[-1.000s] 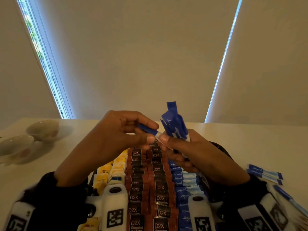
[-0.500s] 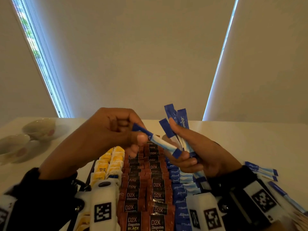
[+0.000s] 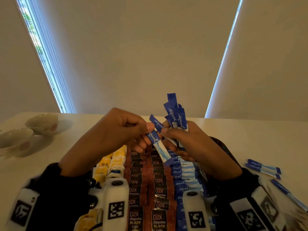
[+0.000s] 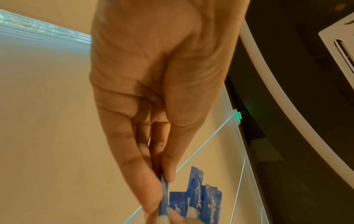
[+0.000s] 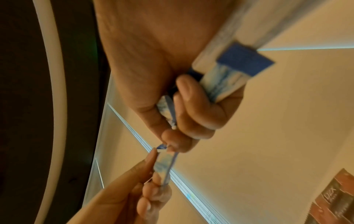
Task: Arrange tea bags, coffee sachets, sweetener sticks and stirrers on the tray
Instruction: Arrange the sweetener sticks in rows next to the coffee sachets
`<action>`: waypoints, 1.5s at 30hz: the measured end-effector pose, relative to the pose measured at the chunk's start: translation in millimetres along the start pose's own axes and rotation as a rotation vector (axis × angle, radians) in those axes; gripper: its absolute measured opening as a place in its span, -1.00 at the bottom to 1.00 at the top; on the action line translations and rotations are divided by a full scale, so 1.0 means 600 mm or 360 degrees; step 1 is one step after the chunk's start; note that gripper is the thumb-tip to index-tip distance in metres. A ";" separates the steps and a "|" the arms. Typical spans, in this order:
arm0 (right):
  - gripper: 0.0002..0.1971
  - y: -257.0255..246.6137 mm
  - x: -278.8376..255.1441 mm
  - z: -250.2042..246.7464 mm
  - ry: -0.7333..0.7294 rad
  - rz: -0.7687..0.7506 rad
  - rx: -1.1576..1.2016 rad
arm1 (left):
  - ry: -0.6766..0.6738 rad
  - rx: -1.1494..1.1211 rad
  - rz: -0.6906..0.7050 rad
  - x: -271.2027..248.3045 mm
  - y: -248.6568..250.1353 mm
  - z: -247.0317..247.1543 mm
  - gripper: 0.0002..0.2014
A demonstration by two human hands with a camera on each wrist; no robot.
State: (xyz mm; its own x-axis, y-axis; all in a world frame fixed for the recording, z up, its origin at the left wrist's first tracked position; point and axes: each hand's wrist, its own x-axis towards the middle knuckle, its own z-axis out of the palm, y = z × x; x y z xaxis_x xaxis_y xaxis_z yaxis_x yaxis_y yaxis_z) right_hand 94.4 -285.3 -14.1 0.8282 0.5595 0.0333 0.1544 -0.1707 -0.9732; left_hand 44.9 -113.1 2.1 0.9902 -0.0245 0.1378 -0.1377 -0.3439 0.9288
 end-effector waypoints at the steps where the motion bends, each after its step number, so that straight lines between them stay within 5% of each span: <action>1: -0.83 0.001 -0.001 -0.001 0.0016 -0.0039 -0.0009 | 0.0036 -0.0020 -0.0004 0.000 0.000 -0.002 -0.75; 11: -0.88 0.015 0.003 0.004 0.0215 -0.0202 -0.0294 | 0.0407 -0.0099 0.0150 0.005 -0.008 0.013 -0.80; 17: -0.73 0.006 -0.002 -0.007 0.0196 -0.0158 0.0004 | 0.0718 -0.0019 0.0350 0.012 -0.017 0.009 -0.86; 20: -0.82 0.010 0.000 -0.011 0.0251 -0.0164 0.0220 | 0.0839 -0.0054 0.0416 0.012 -0.021 0.005 -0.86; 37: -0.78 0.013 0.003 -0.004 0.0230 -0.0287 -0.0133 | 0.0797 -0.0138 0.0407 0.018 -0.032 0.003 -0.90; 45: -0.69 0.010 -0.004 0.002 0.0170 -0.0130 0.0145 | 0.0892 -0.0050 0.0558 0.021 -0.035 0.000 -0.89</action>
State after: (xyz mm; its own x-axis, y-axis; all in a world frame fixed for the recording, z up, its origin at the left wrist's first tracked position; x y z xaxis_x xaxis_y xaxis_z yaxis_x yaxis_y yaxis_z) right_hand 92.9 -286.6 -20.5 0.8683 0.4781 0.1323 0.1780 -0.0514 -0.9827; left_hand 59.9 -106.2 -15.5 0.7249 0.3652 0.5841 -0.4587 -0.3766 0.8048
